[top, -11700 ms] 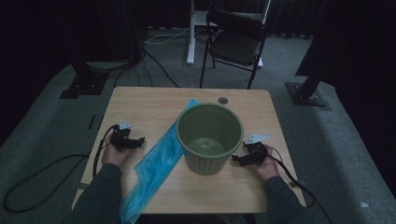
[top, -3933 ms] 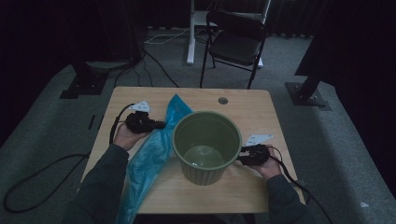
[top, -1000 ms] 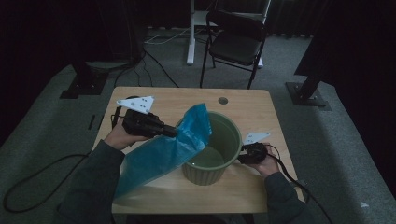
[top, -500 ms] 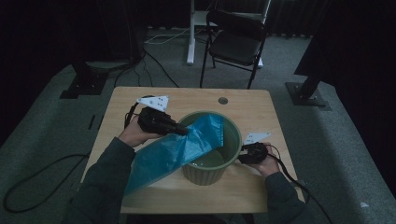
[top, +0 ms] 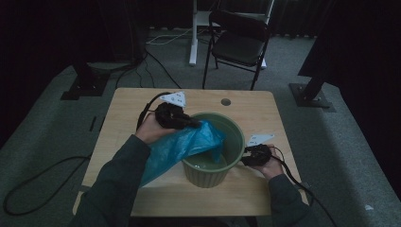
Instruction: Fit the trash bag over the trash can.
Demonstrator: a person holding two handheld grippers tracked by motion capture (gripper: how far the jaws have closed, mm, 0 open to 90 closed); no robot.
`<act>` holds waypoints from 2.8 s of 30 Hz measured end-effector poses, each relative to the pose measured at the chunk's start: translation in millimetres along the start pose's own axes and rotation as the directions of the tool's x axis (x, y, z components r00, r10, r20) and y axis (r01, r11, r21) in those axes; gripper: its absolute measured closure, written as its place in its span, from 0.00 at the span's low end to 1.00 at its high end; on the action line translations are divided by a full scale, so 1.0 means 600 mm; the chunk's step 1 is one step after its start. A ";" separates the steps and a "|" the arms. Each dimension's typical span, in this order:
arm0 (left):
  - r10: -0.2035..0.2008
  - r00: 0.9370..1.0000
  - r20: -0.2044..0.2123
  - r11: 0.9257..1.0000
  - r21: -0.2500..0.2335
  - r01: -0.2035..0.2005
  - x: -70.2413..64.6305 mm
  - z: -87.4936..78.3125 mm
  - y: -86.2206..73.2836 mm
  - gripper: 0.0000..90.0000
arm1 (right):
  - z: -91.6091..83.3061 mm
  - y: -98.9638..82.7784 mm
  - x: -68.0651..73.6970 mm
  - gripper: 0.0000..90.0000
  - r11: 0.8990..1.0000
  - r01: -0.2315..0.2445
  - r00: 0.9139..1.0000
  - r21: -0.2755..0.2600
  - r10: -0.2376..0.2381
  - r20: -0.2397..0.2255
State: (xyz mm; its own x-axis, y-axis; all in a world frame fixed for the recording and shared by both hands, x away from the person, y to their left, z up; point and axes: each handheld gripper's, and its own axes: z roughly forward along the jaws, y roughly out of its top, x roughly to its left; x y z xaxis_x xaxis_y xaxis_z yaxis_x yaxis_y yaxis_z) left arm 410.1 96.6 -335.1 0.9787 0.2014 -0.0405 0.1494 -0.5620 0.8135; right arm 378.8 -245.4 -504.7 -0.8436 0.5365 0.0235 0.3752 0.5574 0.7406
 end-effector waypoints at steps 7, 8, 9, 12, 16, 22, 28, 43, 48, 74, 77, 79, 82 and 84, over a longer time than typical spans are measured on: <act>-0.011 0.998 -0.066 0.997 0.080 0.017 0.003 0.040 0.007 0.93 | -0.001 -0.001 0.000 0.64 1.000 -0.001 1.000 0.000 0.001 0.002; -0.008 0.996 -0.083 0.996 0.092 0.016 0.003 0.045 0.007 0.89 | -0.001 -0.001 -0.001 0.64 1.000 -0.002 1.000 -0.001 0.002 0.001; -0.010 0.996 -0.091 0.995 0.096 0.019 0.002 0.048 0.007 0.86 | -0.001 -0.001 -0.001 0.64 1.000 -0.002 1.000 -0.001 0.002 0.001; -0.020 0.994 -0.104 0.997 0.071 0.028 0.002 0.044 0.006 0.77 | -0.002 -0.001 0.000 0.64 1.000 0.000 1.000 0.000 0.000 0.002; -0.024 0.993 -0.117 0.999 0.028 0.028 -0.001 0.023 0.006 0.72 | -0.003 -0.002 -0.001 0.64 1.000 0.000 1.000 0.001 0.000 0.002; -0.033 0.990 -0.136 0.999 -0.013 0.031 -0.006 -0.019 -0.004 0.70 | -0.003 -0.001 0.000 0.64 1.000 -0.001 1.000 -0.001 0.001 0.002; -0.046 0.985 -0.165 0.998 -0.055 0.037 -0.015 -0.064 -0.027 0.67 | -0.004 -0.001 0.000 0.64 1.000 -0.001 1.000 -0.003 0.001 0.003; -0.107 0.975 -0.193 0.989 -0.123 0.084 -0.023 -0.133 -0.128 0.55 | -0.004 -0.002 -0.001 0.63 1.000 -0.004 1.000 -0.001 0.004 0.004; -0.142 0.978 -0.155 0.983 -0.139 0.121 -0.021 -0.137 -0.158 0.48 | -0.004 -0.002 0.000 0.63 1.000 -0.004 1.000 -0.002 0.004 0.004; -0.197 0.970 -0.141 0.972 -0.155 0.174 -0.004 -0.080 -0.147 0.99 | -0.007 -0.001 -0.002 0.63 1.000 -0.005 1.000 -0.004 0.005 0.014; -0.185 0.973 -0.139 0.972 -0.172 0.160 -0.006 -0.082 -0.136 0.99 | -0.012 -0.001 -0.005 0.63 1.000 -0.010 1.000 -0.009 0.010 0.025; -0.174 0.975 -0.134 0.973 -0.178 0.149 -0.006 -0.084 -0.128 0.99 | -0.018 -0.001 -0.008 0.63 1.000 -0.018 0.999 -0.018 0.018 0.035; -0.172 0.976 -0.137 0.972 -0.183 0.145 -0.006 -0.085 -0.118 0.98 | -0.034 0.002 -0.013 0.65 0.999 -0.033 0.998 -0.032 0.035 0.061; -0.169 0.975 -0.144 0.974 -0.178 0.142 -0.007 -0.085 -0.111 0.98 | -0.050 0.007 -0.017 0.67 0.997 -0.049 0.995 -0.055 0.054 0.085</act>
State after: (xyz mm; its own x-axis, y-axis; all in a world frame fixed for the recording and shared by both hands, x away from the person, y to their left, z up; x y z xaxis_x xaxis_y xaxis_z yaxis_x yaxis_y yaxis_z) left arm 388.9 174.2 -359.7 0.9089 0.4066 -0.0932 0.2594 -0.3758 0.8897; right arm 377.3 -267.7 -481.6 -0.7867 0.6173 0.0064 0.3946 0.4949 0.7742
